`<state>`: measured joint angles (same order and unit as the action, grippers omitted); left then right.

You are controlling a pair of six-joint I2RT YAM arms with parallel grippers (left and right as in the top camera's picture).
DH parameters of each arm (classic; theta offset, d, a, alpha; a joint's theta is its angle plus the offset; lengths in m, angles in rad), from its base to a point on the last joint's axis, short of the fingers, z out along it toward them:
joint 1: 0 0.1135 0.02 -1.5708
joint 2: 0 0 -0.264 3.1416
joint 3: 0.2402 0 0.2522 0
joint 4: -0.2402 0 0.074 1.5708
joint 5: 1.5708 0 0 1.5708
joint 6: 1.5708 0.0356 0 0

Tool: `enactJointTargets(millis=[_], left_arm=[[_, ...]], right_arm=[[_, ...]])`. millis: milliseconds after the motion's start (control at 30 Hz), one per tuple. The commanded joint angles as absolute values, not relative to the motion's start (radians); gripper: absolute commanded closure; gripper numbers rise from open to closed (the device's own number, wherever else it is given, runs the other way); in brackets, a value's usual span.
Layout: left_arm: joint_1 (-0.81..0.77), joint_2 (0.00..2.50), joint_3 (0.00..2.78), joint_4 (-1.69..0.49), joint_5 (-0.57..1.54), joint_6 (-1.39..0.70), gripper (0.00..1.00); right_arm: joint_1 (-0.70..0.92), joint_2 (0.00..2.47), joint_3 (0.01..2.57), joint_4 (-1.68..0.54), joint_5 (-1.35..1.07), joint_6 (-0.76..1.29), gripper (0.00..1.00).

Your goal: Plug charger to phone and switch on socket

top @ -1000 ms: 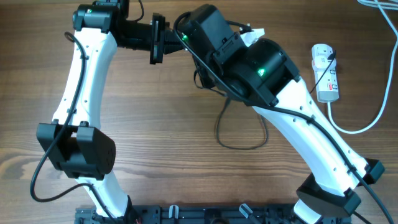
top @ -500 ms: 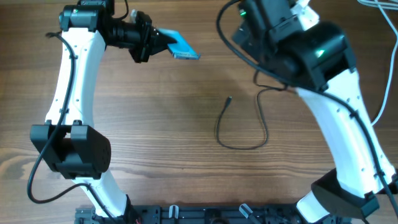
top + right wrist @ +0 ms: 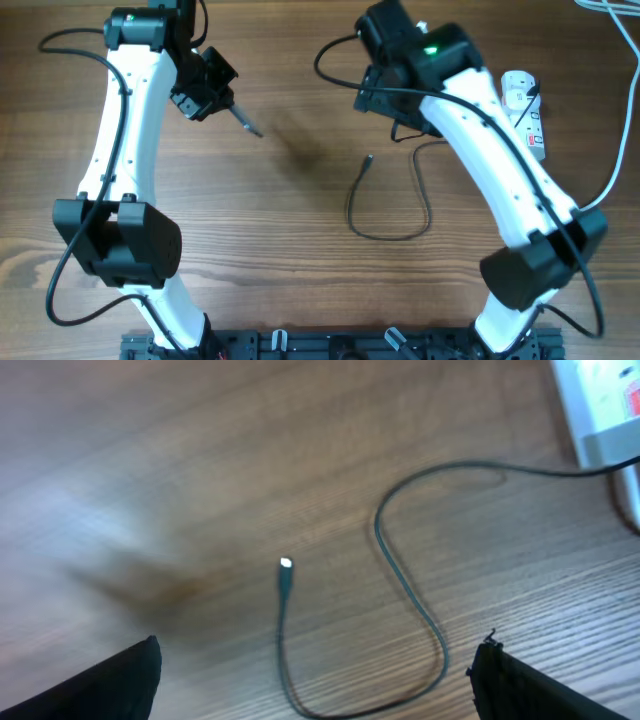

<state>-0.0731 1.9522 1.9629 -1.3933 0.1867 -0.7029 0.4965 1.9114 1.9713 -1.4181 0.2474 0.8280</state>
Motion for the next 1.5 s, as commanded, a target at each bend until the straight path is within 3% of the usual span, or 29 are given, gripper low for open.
enactJointTargets(millis=[0,233,467,967,1200,1467], left_arm=[[-0.083,1.927,1.962,-1.404,0.043,-0.680,0.96],[-0.083,1.927,1.962,-1.398,0.031,-0.676,0.96],[-0.083,1.927,1.962,-1.394,0.032,-0.677,0.96],[-0.083,1.927,1.962,-1.385,0.032,-0.677,0.96],[-0.083,1.927,1.962,-1.385,0.032,-0.677,0.96],[-0.083,1.927,1.962,-1.385,0.032,-0.677,0.96]], right_arm=[[0.496,1.944,1.902,-1.375,0.170,0.774,0.02],[0.498,1.945,1.679,-1.198,0.014,0.759,0.02],[0.498,1.949,1.450,-0.989,0.001,0.803,0.13],[0.557,2.063,1.447,-0.908,0.124,0.838,0.17],[0.558,2.091,1.447,-0.883,0.133,0.875,0.32],[0.559,2.091,1.445,-0.883,0.119,0.906,0.34]])
